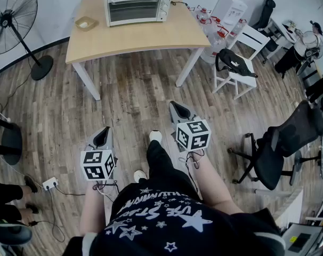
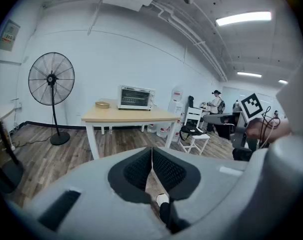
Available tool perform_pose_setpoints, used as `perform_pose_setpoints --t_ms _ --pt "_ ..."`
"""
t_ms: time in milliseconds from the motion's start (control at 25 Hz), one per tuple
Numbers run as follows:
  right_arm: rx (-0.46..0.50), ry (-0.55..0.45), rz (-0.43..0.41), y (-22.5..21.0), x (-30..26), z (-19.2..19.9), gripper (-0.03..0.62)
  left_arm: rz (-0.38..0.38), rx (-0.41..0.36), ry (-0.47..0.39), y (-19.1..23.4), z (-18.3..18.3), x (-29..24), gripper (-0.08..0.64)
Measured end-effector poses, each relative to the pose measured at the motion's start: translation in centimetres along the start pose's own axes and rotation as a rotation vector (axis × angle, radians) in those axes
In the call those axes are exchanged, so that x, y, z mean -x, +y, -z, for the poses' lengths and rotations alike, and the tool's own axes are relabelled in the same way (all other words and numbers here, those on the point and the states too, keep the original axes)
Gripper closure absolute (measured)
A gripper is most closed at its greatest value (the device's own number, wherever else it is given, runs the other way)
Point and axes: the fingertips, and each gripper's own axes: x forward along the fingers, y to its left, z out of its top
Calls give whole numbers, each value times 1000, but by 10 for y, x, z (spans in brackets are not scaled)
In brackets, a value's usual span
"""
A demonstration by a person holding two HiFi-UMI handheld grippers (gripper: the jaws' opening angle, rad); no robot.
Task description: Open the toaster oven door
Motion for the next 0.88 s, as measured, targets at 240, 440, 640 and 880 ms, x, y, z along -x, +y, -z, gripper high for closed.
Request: perform_pose_setpoints --t_ms 240,440,640,880 --pt "1 1 -5 0 6 1 591 -4 -5 -8 -4 -3 3 537" --pt "4 4 -10 -3 5 1 591 -2 -12 -4 -8 -2 1 537" --pt "0 -15 -9 -6 3 -1 591 3 -16 -2 -10 -2 -3 537" --pt "-46 -51 0 -16 -1 -7 589 -1 -15 -3 -10 -3 -9 537"
